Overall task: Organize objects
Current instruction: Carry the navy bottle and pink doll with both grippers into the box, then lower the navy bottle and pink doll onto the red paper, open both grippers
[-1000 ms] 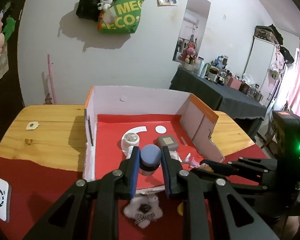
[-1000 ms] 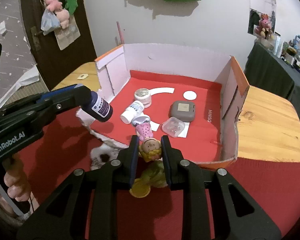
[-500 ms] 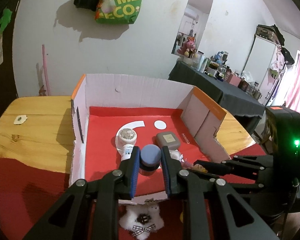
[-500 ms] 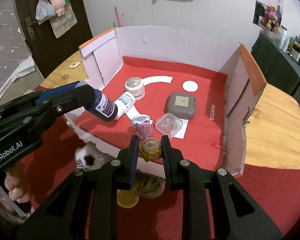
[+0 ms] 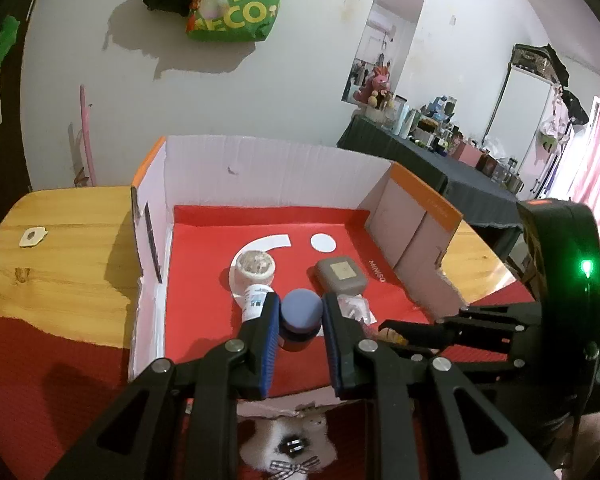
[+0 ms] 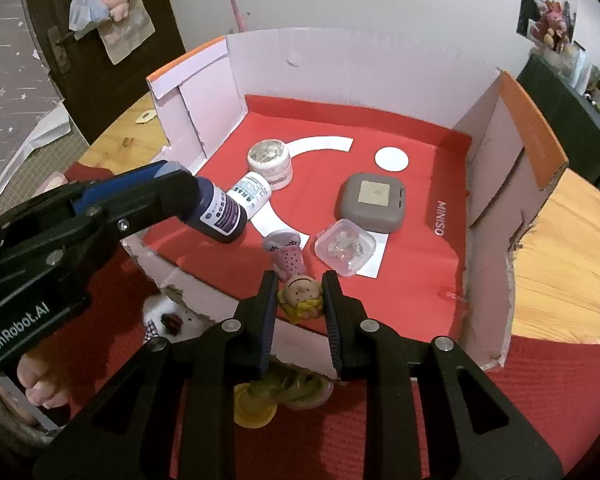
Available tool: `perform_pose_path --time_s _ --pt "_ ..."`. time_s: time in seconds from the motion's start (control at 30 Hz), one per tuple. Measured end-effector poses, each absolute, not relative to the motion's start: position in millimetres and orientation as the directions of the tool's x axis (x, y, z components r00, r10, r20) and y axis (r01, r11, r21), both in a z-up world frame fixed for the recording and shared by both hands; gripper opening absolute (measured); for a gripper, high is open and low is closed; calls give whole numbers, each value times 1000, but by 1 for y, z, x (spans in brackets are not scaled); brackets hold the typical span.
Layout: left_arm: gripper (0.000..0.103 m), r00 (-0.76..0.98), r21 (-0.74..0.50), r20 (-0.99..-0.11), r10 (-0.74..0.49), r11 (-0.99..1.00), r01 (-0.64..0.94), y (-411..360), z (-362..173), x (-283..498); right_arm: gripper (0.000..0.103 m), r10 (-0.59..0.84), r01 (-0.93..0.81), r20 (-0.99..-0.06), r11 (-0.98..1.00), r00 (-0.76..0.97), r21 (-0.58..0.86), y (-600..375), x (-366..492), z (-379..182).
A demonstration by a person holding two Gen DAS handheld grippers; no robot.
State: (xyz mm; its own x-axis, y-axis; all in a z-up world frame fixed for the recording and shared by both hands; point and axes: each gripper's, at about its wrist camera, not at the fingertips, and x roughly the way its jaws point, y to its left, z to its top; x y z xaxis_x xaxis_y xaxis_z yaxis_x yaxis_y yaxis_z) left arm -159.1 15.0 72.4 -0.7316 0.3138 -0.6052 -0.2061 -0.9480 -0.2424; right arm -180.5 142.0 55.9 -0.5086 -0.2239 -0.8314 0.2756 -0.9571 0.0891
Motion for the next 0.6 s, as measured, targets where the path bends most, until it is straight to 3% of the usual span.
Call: perform_pose_path --time_s 0.6 --pt "22 -688 -202 -672 273 -962 -184 11 52 -163 21 -214 279 -858 -956 -467 87 141 -192 46"
